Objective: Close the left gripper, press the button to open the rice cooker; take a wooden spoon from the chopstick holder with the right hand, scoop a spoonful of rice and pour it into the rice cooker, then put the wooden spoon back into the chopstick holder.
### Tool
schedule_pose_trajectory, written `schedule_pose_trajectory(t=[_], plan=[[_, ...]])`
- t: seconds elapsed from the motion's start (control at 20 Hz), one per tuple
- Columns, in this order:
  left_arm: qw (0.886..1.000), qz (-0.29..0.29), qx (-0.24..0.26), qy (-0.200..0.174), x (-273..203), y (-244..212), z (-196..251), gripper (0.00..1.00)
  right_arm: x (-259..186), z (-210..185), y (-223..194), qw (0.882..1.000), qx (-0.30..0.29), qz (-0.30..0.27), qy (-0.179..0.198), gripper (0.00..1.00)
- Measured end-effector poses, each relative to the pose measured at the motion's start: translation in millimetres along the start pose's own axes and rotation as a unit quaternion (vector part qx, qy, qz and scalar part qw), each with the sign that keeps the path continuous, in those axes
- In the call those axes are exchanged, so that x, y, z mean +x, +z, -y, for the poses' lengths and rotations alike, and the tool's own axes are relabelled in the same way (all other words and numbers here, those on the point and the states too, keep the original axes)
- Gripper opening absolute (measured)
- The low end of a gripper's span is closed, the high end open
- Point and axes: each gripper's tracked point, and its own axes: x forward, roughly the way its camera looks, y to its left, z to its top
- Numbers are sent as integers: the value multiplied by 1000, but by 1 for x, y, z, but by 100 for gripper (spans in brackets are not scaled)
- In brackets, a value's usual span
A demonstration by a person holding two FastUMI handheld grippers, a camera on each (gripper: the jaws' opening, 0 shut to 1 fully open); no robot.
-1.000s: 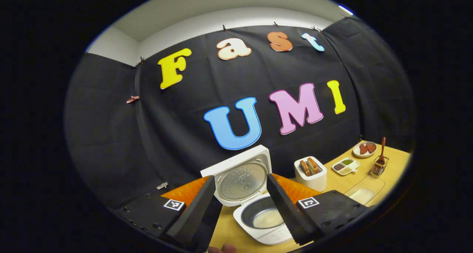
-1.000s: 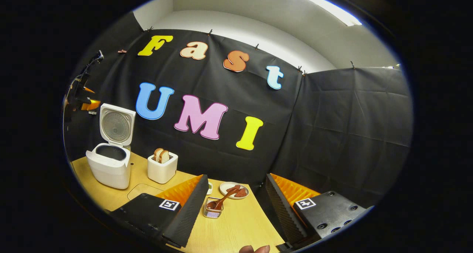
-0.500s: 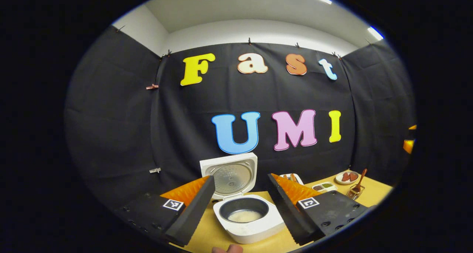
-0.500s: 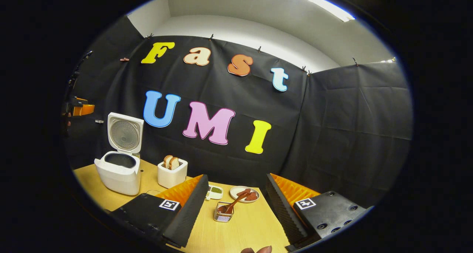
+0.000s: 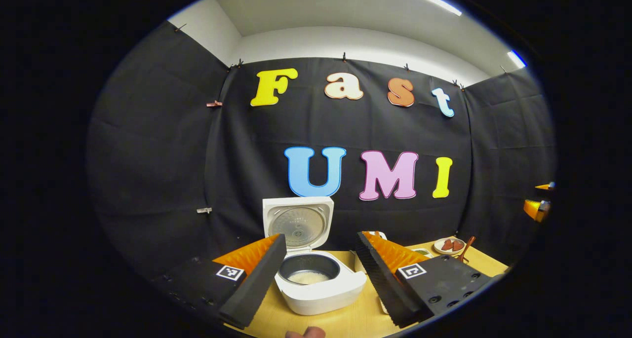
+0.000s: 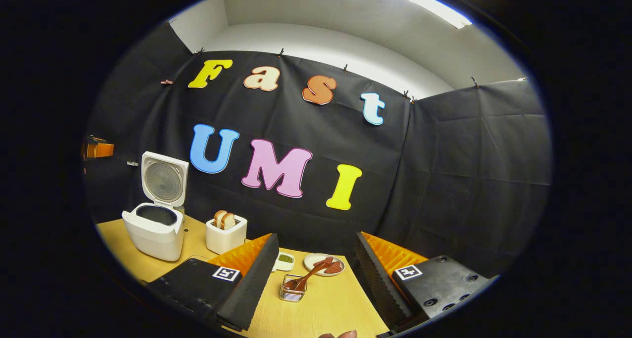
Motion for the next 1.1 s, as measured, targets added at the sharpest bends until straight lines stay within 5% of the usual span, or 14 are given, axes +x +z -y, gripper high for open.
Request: schedule_pose_trajectory(t=[0.55,1.1], plan=[[999,-25,4,46,-17,-6,36,98,85,21,-64,998,33,-43,42,98],[993,-54,29,99,-7,-9,79,98,179,17,-199,978,85,-143,128,98]])
